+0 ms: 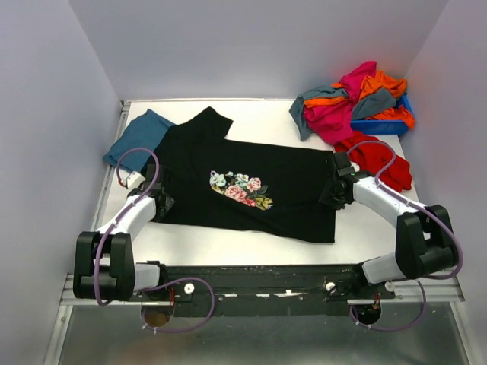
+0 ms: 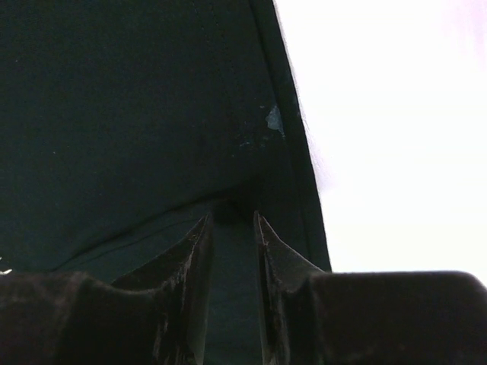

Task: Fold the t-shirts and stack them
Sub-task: Fold the flattened tshirt in 1/3 of the way

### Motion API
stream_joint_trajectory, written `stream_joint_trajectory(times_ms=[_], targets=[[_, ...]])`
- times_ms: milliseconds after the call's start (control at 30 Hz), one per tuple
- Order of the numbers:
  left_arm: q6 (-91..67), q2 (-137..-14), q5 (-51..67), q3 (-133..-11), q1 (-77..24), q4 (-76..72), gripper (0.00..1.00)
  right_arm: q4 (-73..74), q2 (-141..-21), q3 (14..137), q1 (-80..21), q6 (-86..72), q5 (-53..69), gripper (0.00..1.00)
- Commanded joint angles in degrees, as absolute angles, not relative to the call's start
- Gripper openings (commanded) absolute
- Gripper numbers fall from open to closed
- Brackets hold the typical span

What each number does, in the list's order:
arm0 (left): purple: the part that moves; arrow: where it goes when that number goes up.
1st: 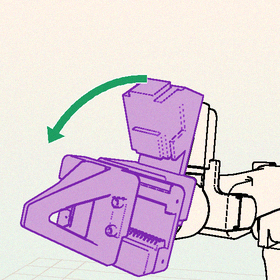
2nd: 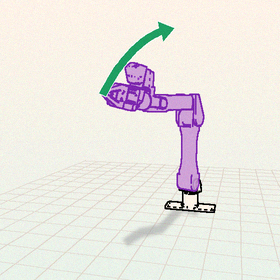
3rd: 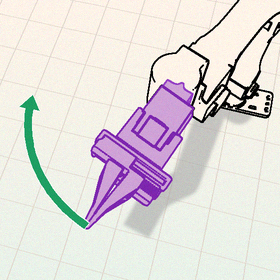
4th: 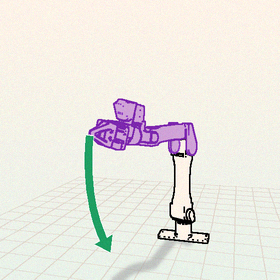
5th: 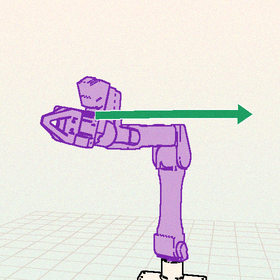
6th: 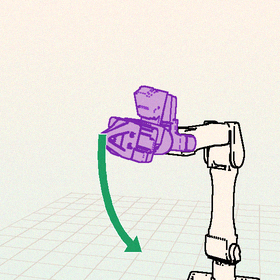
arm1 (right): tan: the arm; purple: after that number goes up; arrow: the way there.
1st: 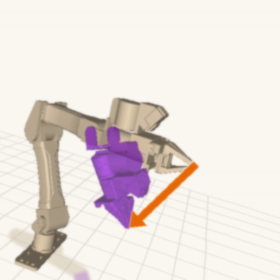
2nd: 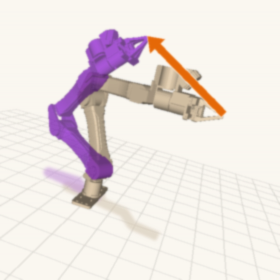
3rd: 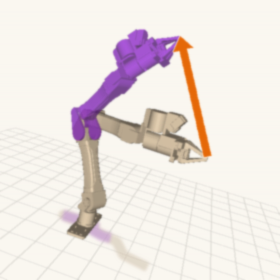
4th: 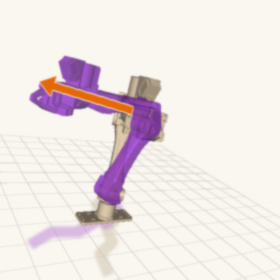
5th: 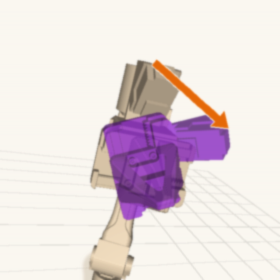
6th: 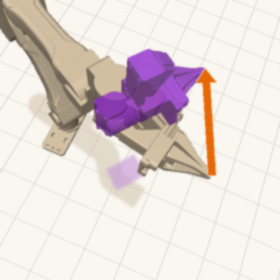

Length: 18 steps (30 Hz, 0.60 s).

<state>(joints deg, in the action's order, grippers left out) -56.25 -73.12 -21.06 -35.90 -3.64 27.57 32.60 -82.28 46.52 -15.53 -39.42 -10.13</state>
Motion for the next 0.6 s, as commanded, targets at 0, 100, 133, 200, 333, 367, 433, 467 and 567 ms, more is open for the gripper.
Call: stream_joint_trajectory(times_ms=[0, 100, 133, 200, 333, 367, 433, 467, 567], targets=[[-57.8, -73.2, -23.4, -37.0, -1.5, 27.2, 0.48, 30.3, -83.2, 45.9, -15.4, -40.7, -8.4, 0.36], [-57.7, -74.0, -21.8, -36.4, 1.5, 25.1, 0.46, 29.3, -85.0, 46.4, -15.4, -40.2, -7.6, 0.36], [-57.7, -74.5, -21.5, -36.4, 1.8, 24.4, 0.45, 29.1, -85.3, 46.9, -15.4, -39.8, -7.5, 0.36], [-57.6, -75.5, -22.7, -36.9, 2.0, 24.8, 0.45, 28.7, -86.0, 47.5, -15.4, -39.6, -7.5, 0.36], [-57.9, -76.6, -23.3, -36.7, 3.0, 24.8, 0.43, 29.0, -86.8, 48.0, -15.4, -39.5, -8.7, 0.25], [-58.1, -76.8, -22.9, -36.4, 3.2, 24.3, 0.41, 29.3, -86.8, 48.1, -15.3, -39.8, -9.0, 0.16], [-58.1, -77.5, -22.7, -36.3, 3.6, 23.8, 0.37, 29.4, -86.0, 48.0, -15.1, -40.3, -9.8, 0.07], [-58.0, -78.0, -22.9, -36.6, 3.7, 24.0, 0.35, 29.6, -85.3, 48.0, -15.1, -40.4, -10.7, 0.06], [-58.1, -79.3, -24.0, -36.6, 3.8, 23.6, 0.31, 30.7, -83.2, 48.3, -14.9, -40.6, -14.1, 0.04]])
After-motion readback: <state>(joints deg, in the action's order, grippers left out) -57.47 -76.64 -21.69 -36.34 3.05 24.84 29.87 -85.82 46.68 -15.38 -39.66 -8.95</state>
